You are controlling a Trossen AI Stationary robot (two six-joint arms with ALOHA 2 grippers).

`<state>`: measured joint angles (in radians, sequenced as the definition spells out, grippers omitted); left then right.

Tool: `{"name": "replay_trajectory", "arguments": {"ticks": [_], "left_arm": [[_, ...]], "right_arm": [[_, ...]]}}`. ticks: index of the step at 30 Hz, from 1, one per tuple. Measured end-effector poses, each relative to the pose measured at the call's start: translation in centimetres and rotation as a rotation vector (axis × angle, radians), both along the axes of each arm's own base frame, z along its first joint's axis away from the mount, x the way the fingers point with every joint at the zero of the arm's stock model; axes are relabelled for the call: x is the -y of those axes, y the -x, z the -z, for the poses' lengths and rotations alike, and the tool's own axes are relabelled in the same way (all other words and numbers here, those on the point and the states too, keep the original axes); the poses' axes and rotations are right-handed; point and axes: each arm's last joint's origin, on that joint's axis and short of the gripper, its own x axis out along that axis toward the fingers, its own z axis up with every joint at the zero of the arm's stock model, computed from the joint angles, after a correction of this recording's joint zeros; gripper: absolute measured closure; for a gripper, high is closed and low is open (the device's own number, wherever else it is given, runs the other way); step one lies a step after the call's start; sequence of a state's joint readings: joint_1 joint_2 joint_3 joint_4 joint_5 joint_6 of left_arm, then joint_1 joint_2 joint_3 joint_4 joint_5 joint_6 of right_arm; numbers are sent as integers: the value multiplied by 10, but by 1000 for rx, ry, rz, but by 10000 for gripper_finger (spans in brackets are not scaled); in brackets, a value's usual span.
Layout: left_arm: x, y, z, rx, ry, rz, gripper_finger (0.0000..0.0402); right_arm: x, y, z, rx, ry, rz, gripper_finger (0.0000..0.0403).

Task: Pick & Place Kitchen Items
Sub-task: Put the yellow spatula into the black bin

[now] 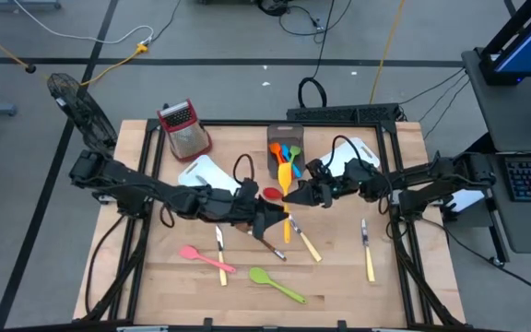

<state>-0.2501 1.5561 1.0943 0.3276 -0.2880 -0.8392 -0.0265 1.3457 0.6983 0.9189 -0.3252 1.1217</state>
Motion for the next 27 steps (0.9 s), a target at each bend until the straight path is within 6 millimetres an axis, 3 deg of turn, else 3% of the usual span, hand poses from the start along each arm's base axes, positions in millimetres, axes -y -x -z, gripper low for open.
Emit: {"name": "replay_trajectory", "arguments": {"ticks": [12, 27], "left_arm": [[6, -25, 34, -6, 99, 36, 247], [9, -25, 31, 38, 52, 68, 247]], "right_arm": [[2, -1, 3, -25, 22, 20, 395], [2, -1, 5, -47, 26, 18, 395]]}}
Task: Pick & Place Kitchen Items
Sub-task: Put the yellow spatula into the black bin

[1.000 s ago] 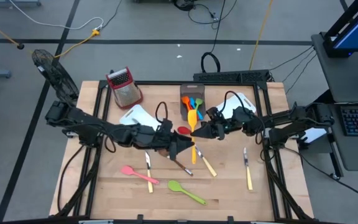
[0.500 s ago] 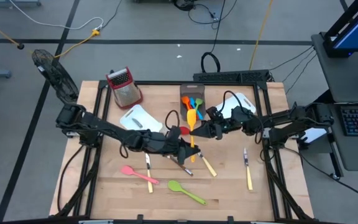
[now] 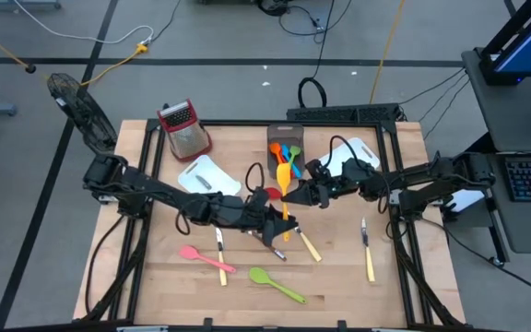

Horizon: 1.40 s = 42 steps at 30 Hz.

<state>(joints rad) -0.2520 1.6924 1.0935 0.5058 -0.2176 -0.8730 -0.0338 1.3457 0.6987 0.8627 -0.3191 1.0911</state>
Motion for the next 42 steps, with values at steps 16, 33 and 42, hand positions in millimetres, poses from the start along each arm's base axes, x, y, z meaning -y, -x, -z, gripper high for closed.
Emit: {"name": "replay_trajectory", "arguments": {"ticks": [16, 33, 42], "left_arm": [[-11, -2, 1, -10, 44, -37, 247], [-13, -3, -3, 26, -18, -47, 247], [-14, -3, 0, 0, 1, -54, 247]], "right_arm": [[0, 0, 0, 1, 4, -1, 395], [-1, 0, 5, -46, 7, -21, 394], [7, 0, 5, -49, 7, 6, 394]]}}
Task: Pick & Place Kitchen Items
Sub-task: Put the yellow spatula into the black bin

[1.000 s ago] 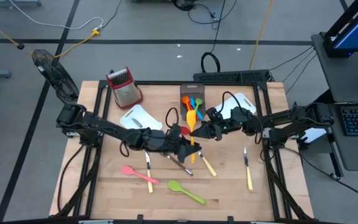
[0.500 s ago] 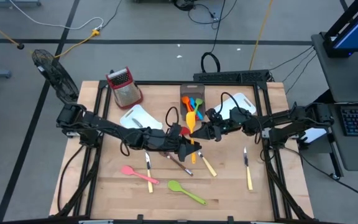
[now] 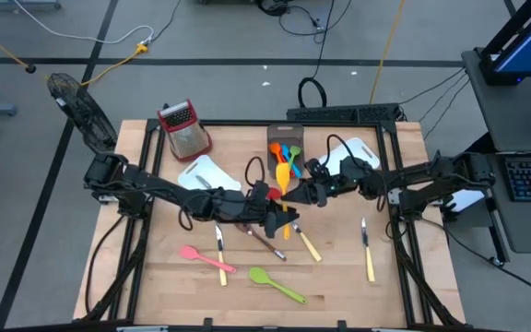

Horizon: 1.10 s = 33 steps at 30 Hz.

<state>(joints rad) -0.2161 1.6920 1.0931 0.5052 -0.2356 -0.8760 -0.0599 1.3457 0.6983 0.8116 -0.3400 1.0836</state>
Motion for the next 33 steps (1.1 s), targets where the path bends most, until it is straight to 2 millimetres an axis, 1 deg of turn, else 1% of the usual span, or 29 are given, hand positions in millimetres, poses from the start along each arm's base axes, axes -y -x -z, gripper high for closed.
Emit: {"name": "replay_trajectory", "arguments": {"ticks": [6, 9, 12, 14, 16, 17, 18, 21, 24, 27, 33], "left_arm": [[0, 0, 2, -15, 58, 1, 248], [0, 0, 4, -37, 63, 0, 258], [0, 1, 7, -71, 61, 0, 289], [0, 1, 8, -85, 58, -3, 324], [0, 1, 10, -102, 59, -11, 367], [-2, 1, 11, -110, 63, -17, 381], [-3, 1, 11, -115, 69, -21, 385], [-7, 1, 12, -122, 77, -26, 380], [-9, 0, 12, -125, 70, -27, 388], [-12, 0, 13, -136, 64, -31, 388], [-17, -1, 13, -138, 81, -23, 388]], "right_arm": [[7, 0, 0, 3, 0, 21, 394], [9, 0, 0, 2, 0, 27, 394], [11, 1, 0, 2, 4, 34, 394], [11, 1, 0, 4, 4, 34, 394], [11, 1, 0, 6, 11, 34, 394], [11, 1, 0, 7, 16, 34, 394], [11, 1, 0, 7, 16, 34, 394], [11, 1, 0, 4, 18, 37, 394], [11, 1, 0, 13, 43, 39, 383], [11, 1, 0, 14, 48, 37, 360], [14, 2, 1, 4, 59, -54, 309]]}}
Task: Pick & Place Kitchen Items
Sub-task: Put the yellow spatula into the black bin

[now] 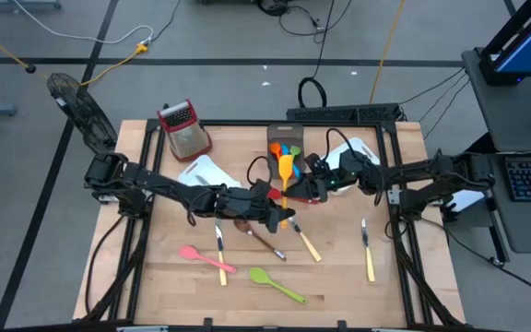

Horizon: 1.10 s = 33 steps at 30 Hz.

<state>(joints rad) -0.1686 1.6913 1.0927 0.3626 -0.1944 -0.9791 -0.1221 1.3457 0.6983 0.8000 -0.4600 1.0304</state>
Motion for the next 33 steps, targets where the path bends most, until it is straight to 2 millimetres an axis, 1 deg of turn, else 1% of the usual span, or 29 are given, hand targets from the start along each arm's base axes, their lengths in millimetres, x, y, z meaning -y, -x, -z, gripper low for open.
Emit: {"name": "replay_trajectory", "arguments": {"ticks": [4, 7, 11, 14, 17, 20, 23, 26, 30, 33], "left_arm": [[-4, 0, 0, 0, 7, -19, 388], [-8, -1, 2, -22, 16, -40, 388], [-13, 1, 10, -104, 53, -62, 388], [-17, 3, 15, -156, 85, -88, 388], [-25, 3, 18, -184, 117, -110, 388], [-34, 2, 19, -196, 164, -95, 388], [-51, 1, 19, -204, 268, -51, 388], [-71, 2, 19, -220, 366, -23, 388], [-104, 5, 18, -215, 515, 12, 388], [-128, 10, 20, -238, 619, -18, 388]], "right_arm": [[2, 1, 5, -35, 47, -87, 282], [5, 3, 13, -93, 93, -143, 273], [5, 4, 19, -137, 109, -173, 275], [6, 8, 18, -138, 113, -215, 280], [7, 16, 12, -123, 132, -240, 285], [9, 28, 8, -103, 147, -204, 288], [10, 43, 2, -59, 160, -181, 289], [12, 59, -1, -30, 170, -142, 289], [11, 78, -4, 12, 173, -85, 289], [11, 87, -4, 28, 174, -68, 290]]}}
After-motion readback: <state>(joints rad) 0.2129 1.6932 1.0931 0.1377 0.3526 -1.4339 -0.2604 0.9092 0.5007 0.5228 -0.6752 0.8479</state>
